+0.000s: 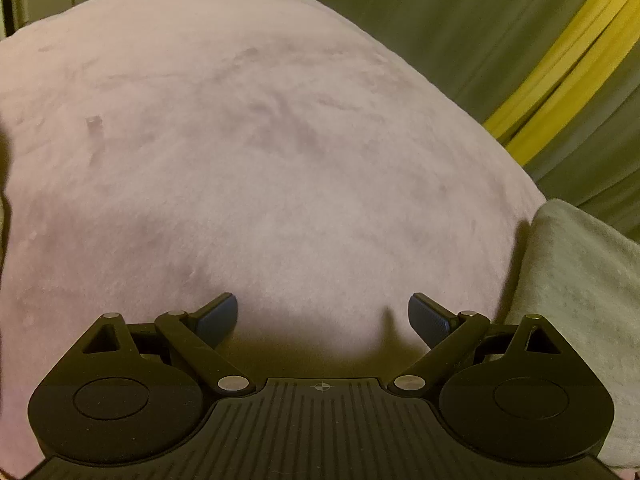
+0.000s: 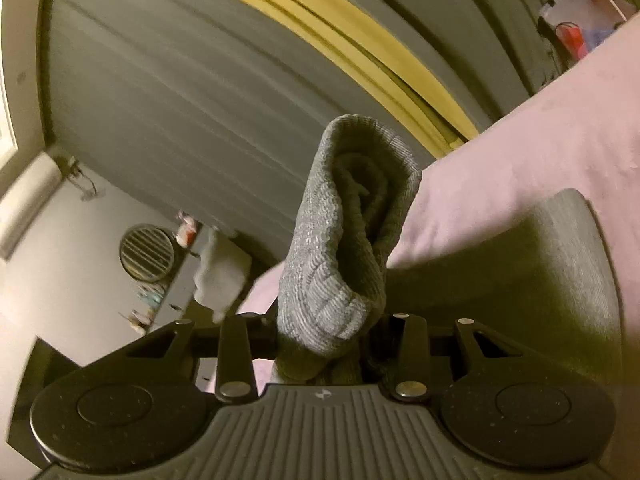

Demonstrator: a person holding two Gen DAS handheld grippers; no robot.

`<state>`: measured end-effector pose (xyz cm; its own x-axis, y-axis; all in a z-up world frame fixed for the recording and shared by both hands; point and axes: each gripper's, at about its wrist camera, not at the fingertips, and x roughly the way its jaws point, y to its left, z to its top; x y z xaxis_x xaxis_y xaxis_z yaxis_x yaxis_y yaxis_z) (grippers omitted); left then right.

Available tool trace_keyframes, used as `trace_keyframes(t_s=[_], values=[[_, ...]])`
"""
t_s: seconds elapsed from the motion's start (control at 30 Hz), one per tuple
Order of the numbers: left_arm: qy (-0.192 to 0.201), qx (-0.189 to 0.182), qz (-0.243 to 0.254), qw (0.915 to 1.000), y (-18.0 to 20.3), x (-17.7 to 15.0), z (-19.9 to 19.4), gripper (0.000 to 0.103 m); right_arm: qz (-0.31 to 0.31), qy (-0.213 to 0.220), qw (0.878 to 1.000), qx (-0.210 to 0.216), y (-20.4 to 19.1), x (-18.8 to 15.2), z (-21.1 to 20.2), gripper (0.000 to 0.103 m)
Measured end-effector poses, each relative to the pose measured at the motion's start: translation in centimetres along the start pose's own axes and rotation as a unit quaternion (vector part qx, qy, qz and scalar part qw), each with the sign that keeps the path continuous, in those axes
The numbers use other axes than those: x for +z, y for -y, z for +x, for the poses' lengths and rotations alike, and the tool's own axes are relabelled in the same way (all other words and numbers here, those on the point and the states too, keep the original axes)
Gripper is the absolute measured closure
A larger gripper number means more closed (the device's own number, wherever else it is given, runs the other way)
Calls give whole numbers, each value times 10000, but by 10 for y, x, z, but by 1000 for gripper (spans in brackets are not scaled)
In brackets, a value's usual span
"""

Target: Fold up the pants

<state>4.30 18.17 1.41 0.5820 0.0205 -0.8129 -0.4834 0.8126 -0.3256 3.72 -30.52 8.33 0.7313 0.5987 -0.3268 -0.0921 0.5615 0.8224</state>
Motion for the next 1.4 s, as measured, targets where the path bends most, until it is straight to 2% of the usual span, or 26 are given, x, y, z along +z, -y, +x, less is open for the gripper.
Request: trace_keyframes(t_s=[0.23,0.4,0.5,0.63,0.67,0.7,0.73,0.77,0.8,0.87,0.9,1.0,1.03,1.13,1.2,1.27,1.3,1.4], values=[[16,15,81,10000,2,0,-1,7,360,-24,9989,-292,10,-9,2,65],[22,-14,278,9996,8,-2,0,7,378,32,9992,-124,10,-7,-5,65],[17,-6,285,9996,9,-1,0,7,509,15,9986,-151,26,-9,-10,65],[-23,-19,235,9997,7,0,1,7,673,-78,9959,-604,57,-22,-10,64],[-27,-25,236,9997,8,0,2,7,740,-215,9942,-756,68,-26,-6,63],[-25,-32,245,9997,8,0,2,7,761,-433,9916,-955,77,-29,-1,56],[-21,-41,258,9997,8,0,2,7,743,-544,9868,-1334,84,-31,1,50],[-19,-66,272,9996,8,0,1,7,710,-587,9819,-1653,88,-34,0,48],[-31,-106,294,9995,8,0,1,7,632,-599,9805,-1760,91,-35,-1,49],[-75,-173,369,9991,9,-1,2,7,652,-478,9842,-1578,92,-35,-7,40],[-97,-198,418,9989,11,-1,3,7,614,-421,9846,-1582,89,-34,-9,29],[-121,-332,662,9972,20,-5,2,7,-19,-307,9845,-1727,70,-32,-11,26],[-109,-397,772,9962,24,-6,1,7,-177,-297,9847,-1708,64,-32,-10,22],[-32,-619,1235,9904,41,-14,-5,7,-503,-258,9793,-1944,58,-34,-2,19],[7,-796,1535,9849,52,-20,-7,7,-710,-431,9678,-2378,63,-39,7,16],[-12,-1009,1943,9757,68,-28,-6,7,-732,-737,9556,-2758,77,-47,21,8],[-29,-1057,2127,9714,76,-32,-5,7,-591,-791,9566,-2740,86,-51,24,4],[-107,-1192,2833,9515,99,-43,-3,7,-406,-663,9678,-2395,98,-56,18,4]])
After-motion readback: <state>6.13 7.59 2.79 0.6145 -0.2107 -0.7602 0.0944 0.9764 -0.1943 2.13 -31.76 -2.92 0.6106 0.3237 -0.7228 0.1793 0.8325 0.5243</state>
